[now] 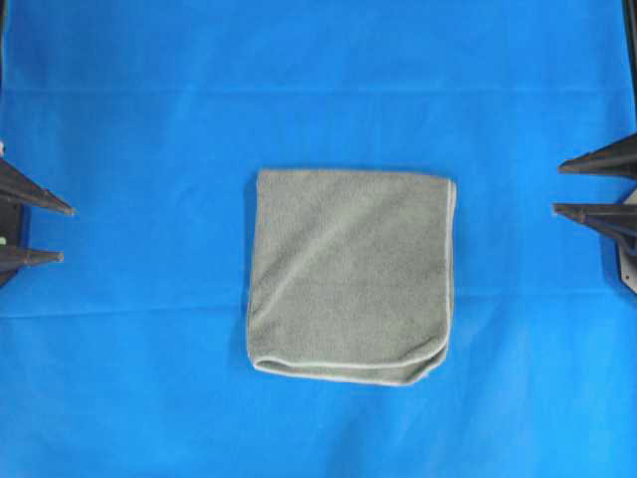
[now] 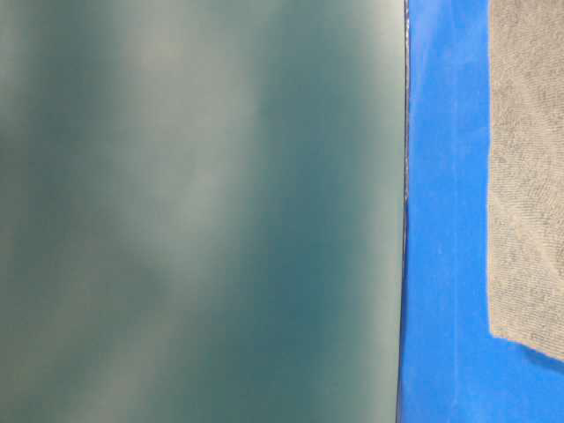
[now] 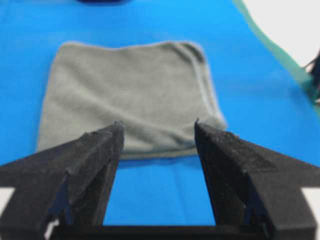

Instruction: Fold a large towel.

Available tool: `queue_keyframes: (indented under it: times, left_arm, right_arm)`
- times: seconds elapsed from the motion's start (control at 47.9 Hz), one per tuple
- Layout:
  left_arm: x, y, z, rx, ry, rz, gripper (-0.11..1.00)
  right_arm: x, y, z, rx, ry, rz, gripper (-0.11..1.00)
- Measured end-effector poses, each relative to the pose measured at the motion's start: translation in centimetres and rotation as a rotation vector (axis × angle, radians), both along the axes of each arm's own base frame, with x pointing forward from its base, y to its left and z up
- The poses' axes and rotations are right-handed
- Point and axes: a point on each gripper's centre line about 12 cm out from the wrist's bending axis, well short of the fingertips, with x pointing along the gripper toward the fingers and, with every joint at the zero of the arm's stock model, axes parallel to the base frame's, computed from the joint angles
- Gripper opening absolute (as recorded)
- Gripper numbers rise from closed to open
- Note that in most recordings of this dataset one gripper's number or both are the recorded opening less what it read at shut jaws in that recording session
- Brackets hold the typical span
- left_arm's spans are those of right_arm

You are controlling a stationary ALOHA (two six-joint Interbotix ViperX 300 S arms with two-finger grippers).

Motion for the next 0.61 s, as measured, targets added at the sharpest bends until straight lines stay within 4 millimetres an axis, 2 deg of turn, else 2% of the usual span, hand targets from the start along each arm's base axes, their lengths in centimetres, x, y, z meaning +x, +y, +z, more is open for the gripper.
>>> queue_keyframes:
  times: [0.209,0.605]
  left_arm:
    - [-0.01,0.11,-0.23,0.001,0.005,0.008,0.56]
    - [0.01,0.11,-0.19,0.001,0.005,0.008,0.56]
  right_arm:
    - [0.43,0.14,-0.99,0.010,0.034,-0.023,0.57]
    - [0.43,0.11,-0.92,0.007,0.032,-0.025,0.57]
